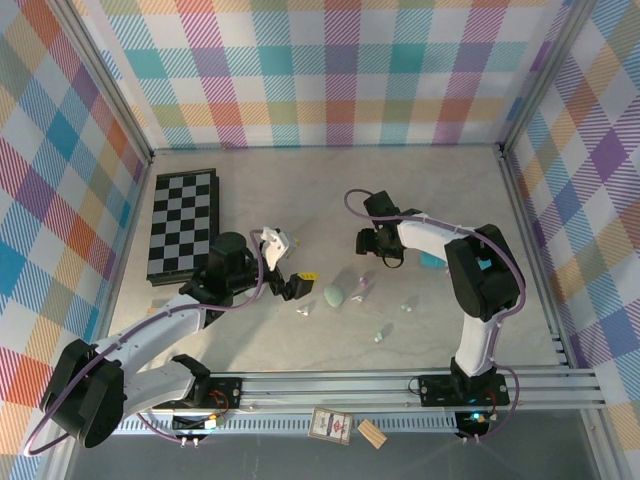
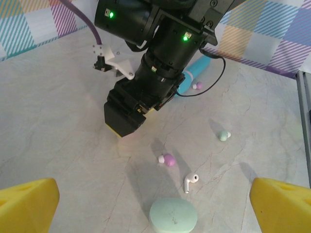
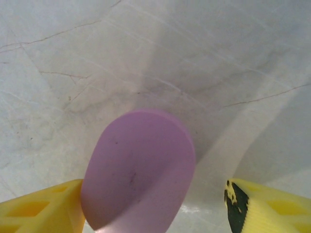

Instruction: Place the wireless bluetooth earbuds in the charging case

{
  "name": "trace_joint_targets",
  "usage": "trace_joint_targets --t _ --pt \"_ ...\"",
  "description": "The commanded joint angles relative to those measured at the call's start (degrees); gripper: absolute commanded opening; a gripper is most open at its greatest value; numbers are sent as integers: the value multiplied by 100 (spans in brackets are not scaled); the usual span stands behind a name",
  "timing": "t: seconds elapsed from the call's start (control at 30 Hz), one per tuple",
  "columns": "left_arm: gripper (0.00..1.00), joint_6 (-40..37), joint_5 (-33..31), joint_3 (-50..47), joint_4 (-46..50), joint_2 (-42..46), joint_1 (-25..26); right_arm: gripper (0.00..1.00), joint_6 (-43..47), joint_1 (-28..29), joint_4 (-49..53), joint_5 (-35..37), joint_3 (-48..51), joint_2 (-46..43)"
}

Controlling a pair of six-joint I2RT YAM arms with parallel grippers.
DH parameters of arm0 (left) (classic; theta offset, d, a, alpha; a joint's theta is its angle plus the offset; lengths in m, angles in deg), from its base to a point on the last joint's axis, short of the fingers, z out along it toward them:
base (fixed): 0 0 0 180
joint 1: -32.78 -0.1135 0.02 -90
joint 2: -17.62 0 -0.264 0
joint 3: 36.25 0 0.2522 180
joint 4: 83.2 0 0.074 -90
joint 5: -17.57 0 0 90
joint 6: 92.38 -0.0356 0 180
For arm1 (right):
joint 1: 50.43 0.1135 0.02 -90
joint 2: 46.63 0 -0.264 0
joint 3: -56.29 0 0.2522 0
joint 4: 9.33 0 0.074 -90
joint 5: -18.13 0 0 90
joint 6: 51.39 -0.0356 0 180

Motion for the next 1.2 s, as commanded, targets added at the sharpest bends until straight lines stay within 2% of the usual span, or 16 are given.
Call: trace_joint_targets --t 0.0,0.1,0.37,0.6,0.93,1.07,1.17 --pt "100 -58 -66 -118 -304 55 116 74 -243 19 306 344 -339 -89" --pt "100 -53 -98 -141 -321 37 142 74 -587 2 647 573 -699 113" --pt "100 -90 -142 -183 -209 122 154 72 -1443 -52 1022 387 -1264 555" --pt "100 -109 -165 -183 -199 143 160 56 -2080 -67 1304 347 -1529 877" --pt "100 -112 -171 -196 -229 86 186 40 -2025 -69 1258 345 -1559 919" --pt "100 -105 -272 -210 -401 -40 271 39 -1954 -70 1146 298 -1492 789" --pt "100 -108 -296 -178 -443 -137 349 49 -1875 -71 1208 337 -1545 815"
